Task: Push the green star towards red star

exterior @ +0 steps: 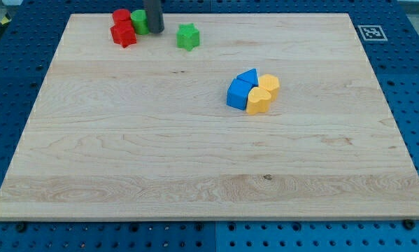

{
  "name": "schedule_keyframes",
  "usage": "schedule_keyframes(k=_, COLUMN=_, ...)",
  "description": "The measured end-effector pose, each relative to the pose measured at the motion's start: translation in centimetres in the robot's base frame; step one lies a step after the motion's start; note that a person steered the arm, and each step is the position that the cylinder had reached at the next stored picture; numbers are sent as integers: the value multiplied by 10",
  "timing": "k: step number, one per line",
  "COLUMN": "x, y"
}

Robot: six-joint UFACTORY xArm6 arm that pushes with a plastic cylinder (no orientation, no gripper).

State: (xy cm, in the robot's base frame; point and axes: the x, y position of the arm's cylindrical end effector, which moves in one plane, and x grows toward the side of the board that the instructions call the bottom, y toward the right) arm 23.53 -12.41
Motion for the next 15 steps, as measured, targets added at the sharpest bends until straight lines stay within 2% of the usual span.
schedule_keyframes(k=2, x=0, y=-27)
schedule_keyframes(k=3, x=0, y=-2)
schedule_keyframes(k=5, x=-3, y=111)
schedule_keyframes(k=6, x=19, y=168)
schedule_keyframes(k=7, x=31, y=168)
schedule_keyframes(k=10, x=51, y=108)
schedule_keyframes(k=11, x=43, y=94)
schedule_keyframes(k=12, x=41, y=96)
schedule_keyframes(k=13, x=36, y=127)
schedule_keyframes(k=15, x=36, y=124)
